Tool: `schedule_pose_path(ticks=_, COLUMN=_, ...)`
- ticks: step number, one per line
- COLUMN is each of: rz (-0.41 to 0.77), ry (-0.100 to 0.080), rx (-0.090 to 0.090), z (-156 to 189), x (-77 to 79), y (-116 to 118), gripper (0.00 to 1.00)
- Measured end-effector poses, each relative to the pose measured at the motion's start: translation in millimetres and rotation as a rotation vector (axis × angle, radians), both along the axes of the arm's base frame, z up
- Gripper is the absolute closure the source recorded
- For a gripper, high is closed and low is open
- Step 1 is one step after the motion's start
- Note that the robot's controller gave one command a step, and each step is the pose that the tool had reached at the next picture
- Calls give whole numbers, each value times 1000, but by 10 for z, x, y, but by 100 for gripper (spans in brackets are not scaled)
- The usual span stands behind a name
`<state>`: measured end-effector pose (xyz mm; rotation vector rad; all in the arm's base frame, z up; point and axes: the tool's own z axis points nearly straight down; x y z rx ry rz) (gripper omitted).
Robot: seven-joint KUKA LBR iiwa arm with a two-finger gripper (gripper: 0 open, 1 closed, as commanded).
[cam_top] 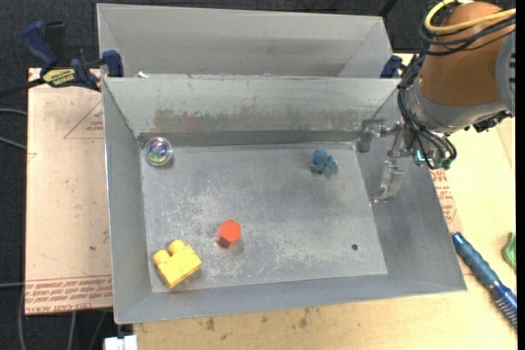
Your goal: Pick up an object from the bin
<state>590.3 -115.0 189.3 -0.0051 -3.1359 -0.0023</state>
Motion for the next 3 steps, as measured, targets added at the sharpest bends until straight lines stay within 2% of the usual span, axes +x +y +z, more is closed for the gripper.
schedule_pose_path(ticks=1, rz=-17, ry=-5, rx=2, z=-1127, x=590, y=362, gripper=0)
schedule_pose_path(ticks=2, rz=-19, ry=-8, rx=-1, z=-1078, x=598, y=342, gripper=100)
schedule_pose_path(ticks=3, rz=186, ry=-12, rx=1, z=-1175, x=575, y=282, gripper=100)
